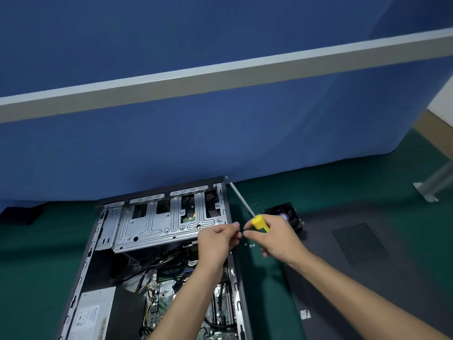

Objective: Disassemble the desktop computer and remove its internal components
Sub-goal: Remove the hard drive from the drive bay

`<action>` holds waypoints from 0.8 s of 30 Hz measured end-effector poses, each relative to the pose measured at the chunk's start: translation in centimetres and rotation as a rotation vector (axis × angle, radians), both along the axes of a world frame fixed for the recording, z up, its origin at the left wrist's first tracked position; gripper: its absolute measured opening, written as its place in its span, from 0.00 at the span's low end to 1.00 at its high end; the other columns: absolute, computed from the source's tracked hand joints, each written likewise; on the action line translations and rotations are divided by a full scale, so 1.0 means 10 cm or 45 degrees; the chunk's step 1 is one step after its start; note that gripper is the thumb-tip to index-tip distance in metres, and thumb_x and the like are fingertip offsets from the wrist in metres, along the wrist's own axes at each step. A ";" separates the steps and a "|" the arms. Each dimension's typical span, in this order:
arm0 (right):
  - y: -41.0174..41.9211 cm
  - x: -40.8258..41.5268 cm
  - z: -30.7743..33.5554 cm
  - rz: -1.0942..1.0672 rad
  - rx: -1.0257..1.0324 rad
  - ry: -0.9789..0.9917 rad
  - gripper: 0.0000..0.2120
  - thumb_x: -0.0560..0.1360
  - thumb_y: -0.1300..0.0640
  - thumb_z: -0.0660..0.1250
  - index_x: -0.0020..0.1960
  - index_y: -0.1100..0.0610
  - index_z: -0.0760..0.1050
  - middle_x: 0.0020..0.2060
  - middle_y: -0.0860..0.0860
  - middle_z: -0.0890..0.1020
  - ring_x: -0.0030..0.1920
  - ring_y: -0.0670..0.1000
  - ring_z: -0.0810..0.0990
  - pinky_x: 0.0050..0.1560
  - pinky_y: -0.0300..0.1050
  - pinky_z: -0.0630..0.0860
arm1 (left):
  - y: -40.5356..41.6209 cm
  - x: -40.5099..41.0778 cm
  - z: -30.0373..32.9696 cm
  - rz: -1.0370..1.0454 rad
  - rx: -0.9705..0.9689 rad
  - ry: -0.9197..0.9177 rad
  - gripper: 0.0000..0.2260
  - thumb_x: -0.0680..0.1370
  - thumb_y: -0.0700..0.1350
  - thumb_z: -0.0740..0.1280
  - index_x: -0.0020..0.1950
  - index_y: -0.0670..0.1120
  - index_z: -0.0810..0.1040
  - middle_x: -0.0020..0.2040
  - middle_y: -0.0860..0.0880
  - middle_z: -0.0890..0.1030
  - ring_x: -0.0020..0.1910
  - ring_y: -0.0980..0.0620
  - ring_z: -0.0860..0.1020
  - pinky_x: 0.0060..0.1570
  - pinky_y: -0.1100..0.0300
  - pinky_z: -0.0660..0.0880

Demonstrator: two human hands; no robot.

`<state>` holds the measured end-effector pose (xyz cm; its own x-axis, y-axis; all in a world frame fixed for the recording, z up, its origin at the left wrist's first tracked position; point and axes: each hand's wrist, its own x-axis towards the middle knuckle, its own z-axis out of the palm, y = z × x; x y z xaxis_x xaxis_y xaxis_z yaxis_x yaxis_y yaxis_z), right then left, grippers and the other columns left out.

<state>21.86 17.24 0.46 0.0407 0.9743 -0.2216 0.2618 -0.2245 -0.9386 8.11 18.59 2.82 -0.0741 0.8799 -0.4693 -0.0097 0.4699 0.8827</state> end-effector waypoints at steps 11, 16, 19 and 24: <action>-0.08 -0.02 -0.09 -0.102 -0.002 -0.173 0.07 0.72 0.53 0.70 0.36 0.51 0.77 0.22 0.49 0.77 0.23 0.47 0.74 0.29 0.46 0.77 | -0.04 0.14 -0.01 -0.115 -0.093 0.041 0.09 0.75 0.39 0.69 0.34 0.40 0.79 0.29 0.48 0.77 0.23 0.57 0.72 0.26 0.64 0.69; -0.09 -0.03 -0.10 -0.131 0.050 -0.379 0.08 0.73 0.50 0.67 0.36 0.50 0.76 0.22 0.44 0.77 0.22 0.42 0.74 0.33 0.45 0.77 | -0.02 0.15 -0.09 -0.168 -0.067 0.088 0.13 0.77 0.40 0.66 0.33 0.40 0.78 0.28 0.48 0.78 0.22 0.56 0.70 0.23 0.66 0.67; -0.09 -0.01 -0.14 -0.128 0.034 -0.374 0.08 0.73 0.52 0.67 0.36 0.51 0.76 0.22 0.46 0.77 0.22 0.42 0.74 0.33 0.45 0.76 | -0.01 0.14 -0.18 -0.244 0.027 0.307 0.15 0.77 0.44 0.66 0.31 0.43 0.78 0.29 0.47 0.77 0.24 0.53 0.70 0.28 0.63 0.66; -0.14 0.05 -0.42 -0.257 -0.095 -0.349 0.08 0.73 0.54 0.68 0.37 0.54 0.76 0.23 0.49 0.78 0.24 0.48 0.76 0.33 0.46 0.75 | -0.04 0.14 -0.37 -0.319 0.479 1.220 0.13 0.79 0.51 0.60 0.36 0.50 0.70 0.28 0.53 0.71 0.29 0.49 0.71 0.32 0.58 0.62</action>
<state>22.40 15.88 -3.74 0.2985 0.9222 -0.2459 0.4456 -0.3625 -0.8186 9.52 18.18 -0.92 -0.0650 0.9979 -0.0051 0.8272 0.0567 0.5591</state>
